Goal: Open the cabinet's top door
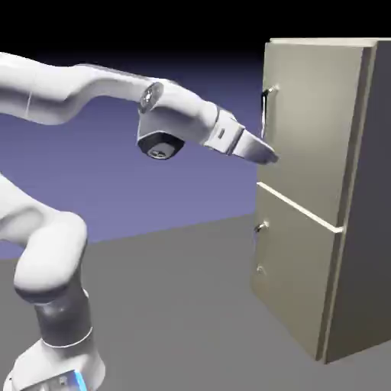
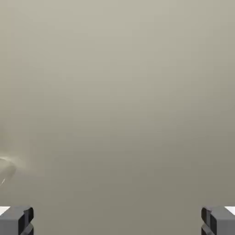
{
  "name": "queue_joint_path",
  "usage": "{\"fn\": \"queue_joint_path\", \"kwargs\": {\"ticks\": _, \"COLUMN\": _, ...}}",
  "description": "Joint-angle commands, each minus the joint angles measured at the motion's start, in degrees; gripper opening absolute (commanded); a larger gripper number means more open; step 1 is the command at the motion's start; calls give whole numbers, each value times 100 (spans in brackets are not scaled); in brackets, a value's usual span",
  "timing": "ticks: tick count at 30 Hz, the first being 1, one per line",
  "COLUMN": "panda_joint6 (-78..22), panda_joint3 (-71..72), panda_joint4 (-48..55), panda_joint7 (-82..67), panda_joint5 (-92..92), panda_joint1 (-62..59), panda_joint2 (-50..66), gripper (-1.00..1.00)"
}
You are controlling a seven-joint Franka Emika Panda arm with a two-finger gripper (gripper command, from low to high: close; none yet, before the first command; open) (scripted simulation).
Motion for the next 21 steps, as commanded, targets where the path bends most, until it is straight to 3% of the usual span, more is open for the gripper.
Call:
{"fn": "queue_joint_path", "kwargs": {"ticks": 1, "panda_joint6": -10, "panda_joint3": 84, "panda_joint4": 36, "panda_joint7": -179, "panda_joint5": 250, "panda_joint1": -76, "panda_joint2": -40, "gripper": 0}}
{"fn": "queue_joint_path", "kwargs": {"ticks": 21, "panda_joint6": -210, "panda_joint3": 1767, "panda_joint4": 745, "panda_joint7": -3751, "panda_joint5": 5234, "panda_joint1": -1591, "panda_joint2": -836, "gripper": 0}}
